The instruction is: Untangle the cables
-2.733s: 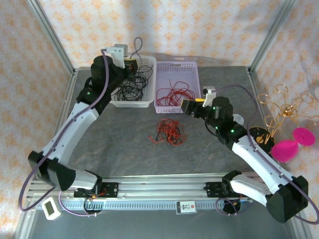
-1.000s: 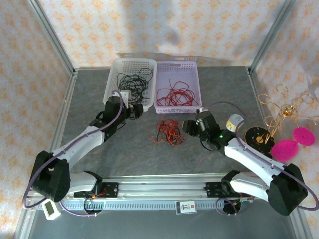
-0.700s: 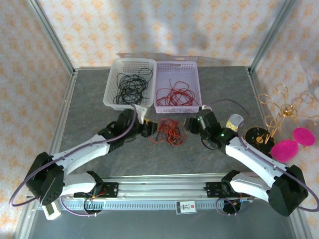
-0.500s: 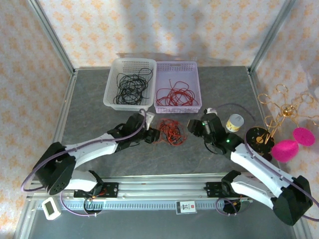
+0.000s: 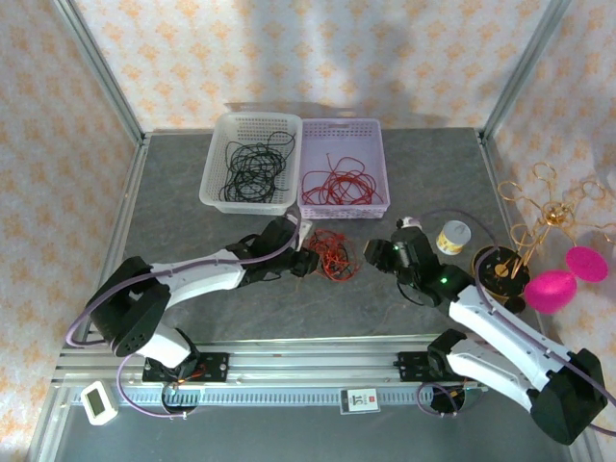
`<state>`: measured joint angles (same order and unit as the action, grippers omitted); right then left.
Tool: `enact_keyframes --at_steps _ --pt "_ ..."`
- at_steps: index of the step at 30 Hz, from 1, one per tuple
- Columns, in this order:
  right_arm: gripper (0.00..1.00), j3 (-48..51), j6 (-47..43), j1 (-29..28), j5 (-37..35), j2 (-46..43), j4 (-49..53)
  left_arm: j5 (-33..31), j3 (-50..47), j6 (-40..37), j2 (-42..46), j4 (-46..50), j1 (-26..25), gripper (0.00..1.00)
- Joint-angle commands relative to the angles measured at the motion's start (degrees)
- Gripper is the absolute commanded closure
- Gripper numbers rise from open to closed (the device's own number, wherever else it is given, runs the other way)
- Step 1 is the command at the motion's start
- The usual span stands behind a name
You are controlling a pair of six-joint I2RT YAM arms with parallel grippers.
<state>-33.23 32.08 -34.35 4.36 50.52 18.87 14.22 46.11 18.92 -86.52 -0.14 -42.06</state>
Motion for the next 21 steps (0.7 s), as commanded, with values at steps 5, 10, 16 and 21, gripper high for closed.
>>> enact_keyframes --at_steps 5,10,16,21 --pt "0.51 -0.3 -2.9 -0.1 1.9 -0.7 -0.6 -7.6 2.8 1.1 0.5 2.3 -1.1 1.00" --pt "0.51 -1.4 -4.9 0.0 4.7 -2.2 -2.2 -10.8 3.3 1.1 4.7 2.7 -2.0 1.00" --pt "0.48 -1.7 -11.9 -0.1 11.4 -2.4 -10.6 -11.5 6.0 0.1 9.8 3.9 -3.2 1.00" --pt "0.41 -0.2 -18.1 -0.2 20.1 0.5 -22.2 -10.5 9.3 -0.1 13.9 5.2 -3.5 1.00"
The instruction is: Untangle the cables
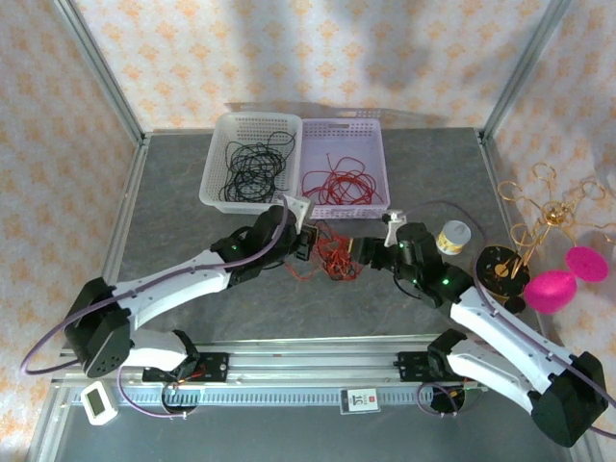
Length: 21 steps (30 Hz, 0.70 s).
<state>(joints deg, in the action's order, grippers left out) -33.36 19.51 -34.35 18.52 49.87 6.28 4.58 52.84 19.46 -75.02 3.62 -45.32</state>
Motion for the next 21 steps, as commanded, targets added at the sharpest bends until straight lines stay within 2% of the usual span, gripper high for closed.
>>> enact_keyframes --at_steps 1,3,8,10,12,15,21 --pt "0.39 0.0 -7.1 -0.2 7.9 2.1 -12.1 -0.2 3.2 -0.7 3.0 1.8 -0.4 1.00" --pt "0.34 0.8 -10.2 -0.2 10.8 3.8 -18.1 0.8 4.4 -0.5 4.0 2.5 -0.4 1.00" --pt "0.32 0.5 -9.2 -0.2 4.9 8.7 -28.8 3.3 7.0 -0.7 5.7 5.1 -0.3 1.00" --pt "0.33 -0.3 -7.8 -0.2 5.5 12.3 -32.4 3.9 8.4 -1.2 6.0 6.3 -0.3 1.00" --pt "0.35 -1.9 -5.4 -0.3 6.1 16.2 -34.9 5.1 10.0 -1.8 5.9 7.2 -0.3 1.00" --pt "0.46 -4.2 -0.1 -0.4 -0.8 22.2 -35.3 6.9 12.2 -2.2 6.2 7.0 -0.3 1.00" --pt "0.49 -3.2 5.6 -1.8 -6.3 28.8 -39.2 9.6 16.4 -2.0 8.2 5.9 -0.3 1.00"
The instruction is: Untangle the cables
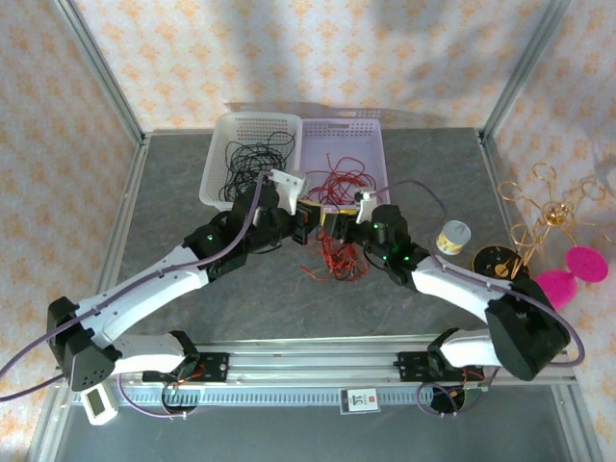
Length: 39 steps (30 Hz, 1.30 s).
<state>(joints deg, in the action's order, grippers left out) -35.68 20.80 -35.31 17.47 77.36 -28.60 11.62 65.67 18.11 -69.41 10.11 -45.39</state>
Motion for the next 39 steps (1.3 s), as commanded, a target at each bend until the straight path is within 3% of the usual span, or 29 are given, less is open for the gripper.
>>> enact_keyframes --at_steps 1,10,17,26,33,35,39 --pt "0.49 -0.5 4.9 -1.3 -6.9 1.7 -3.9 3.0 4.4 -0.8 3.1 -0.6 -0.2 1.00" --pt "0.49 8.1 10.7 -3.3 -15.2 -1.0 -1.7 -1.4 13.3 -2.8 6.7 1.3 -0.2 1.00" --pt "0.49 9.6 9.2 -3.3 -18.7 -1.9 5.3 -9.2 20.3 -6.7 5.3 2.6 -0.2 1.00" --pt "0.44 7.1 3.7 -3.3 -21.1 -9.4 17.7 -18.1 25.4 -8.7 -1.8 4.0 1.4 1.00" --pt "0.35 2.7 -5.1 -3.1 -12.4 -22.4 16.5 -10.5 24.6 -6.4 -4.5 5.1 3.6 1.00" --pt "0.28 -0.5 -6.3 -2.2 -11.0 -23.1 14.9 -7.8 23.2 -5.6 -4.5 6.4 3.6 1.00" --pt "0.22 -8.4 -7.2 2.9 1.5 -17.9 11.0 -1.6 19.4 -4.5 -3.4 8.0 3.6 1.00"
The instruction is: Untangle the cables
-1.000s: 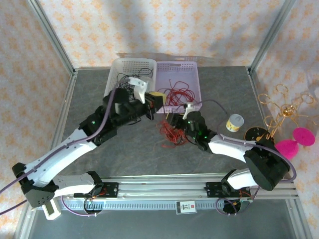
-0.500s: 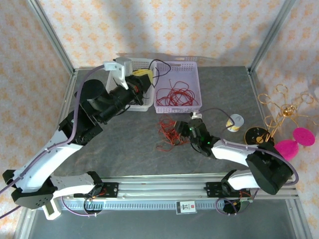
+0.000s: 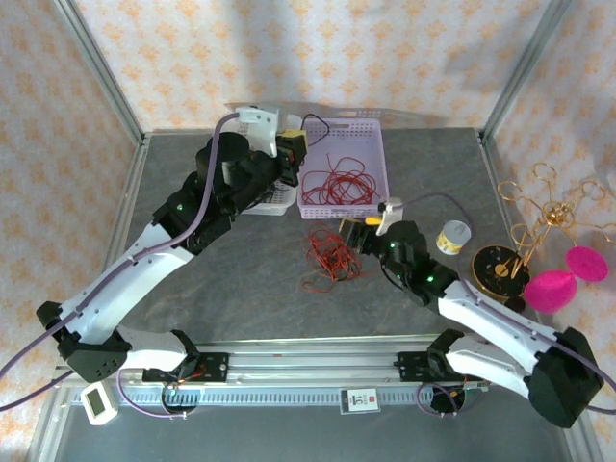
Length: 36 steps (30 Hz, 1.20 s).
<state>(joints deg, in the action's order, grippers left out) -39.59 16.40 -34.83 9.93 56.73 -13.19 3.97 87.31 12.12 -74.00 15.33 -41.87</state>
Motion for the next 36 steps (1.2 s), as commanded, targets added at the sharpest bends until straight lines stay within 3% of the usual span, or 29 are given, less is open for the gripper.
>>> enact_keyframes --at_steps 1,4,9,11,15,20,22,26,31,36 --pt "0.21 -6.0 -3.0 2.7 11.0 4.4 -5.6 7.3 -2.9 1.7 1.4 3.0 0.1 1.00" --pt "0.20 -9.7 -4.0 2.8 12.7 9.3 -11.0 9.6 -3.9 2.6 2.0 3.9 0.1 1.00" --pt "0.27 -14.5 -4.2 3.1 1.0 17.8 -14.5 10.7 -5.9 3.9 3.9 3.7 0.1 1.00" --pt "0.35 -15.6 -6.1 3.2 -4.4 20.6 -14.3 10.4 -6.2 3.9 4.3 4.4 0.1 1.00" --pt "0.67 -16.9 -9.3 3.3 -18.0 23.7 -12.9 9.4 -6.0 3.4 4.4 6.8 0.1 1.00" --pt "0.77 -16.1 -14.6 3.6 -21.3 22.7 -12.8 2.0 -6.0 2.2 4.5 10.5 0.1 1.00" --pt "0.80 -15.8 -15.9 3.6 -22.3 22.2 -12.3 -2.0 -6.1 1.7 4.6 11.5 0.1 1.00" --pt "0.86 -15.1 -17.5 3.6 -22.5 20.7 -11.1 -4.0 -6.3 0.2 3.9 11.7 0.1 1.00" --pt "0.87 -14.1 -19.2 3.6 -25.1 17.8 -8.7 -16.2 -4.6 -2.1 0.4 15.4 0.4 1.00" --pt "0.85 -13.0 -25.1 3.6 -30.0 16.3 -7.2 -17.6 -2.8 -3.8 -2.0 17.7 0.5 1.00"
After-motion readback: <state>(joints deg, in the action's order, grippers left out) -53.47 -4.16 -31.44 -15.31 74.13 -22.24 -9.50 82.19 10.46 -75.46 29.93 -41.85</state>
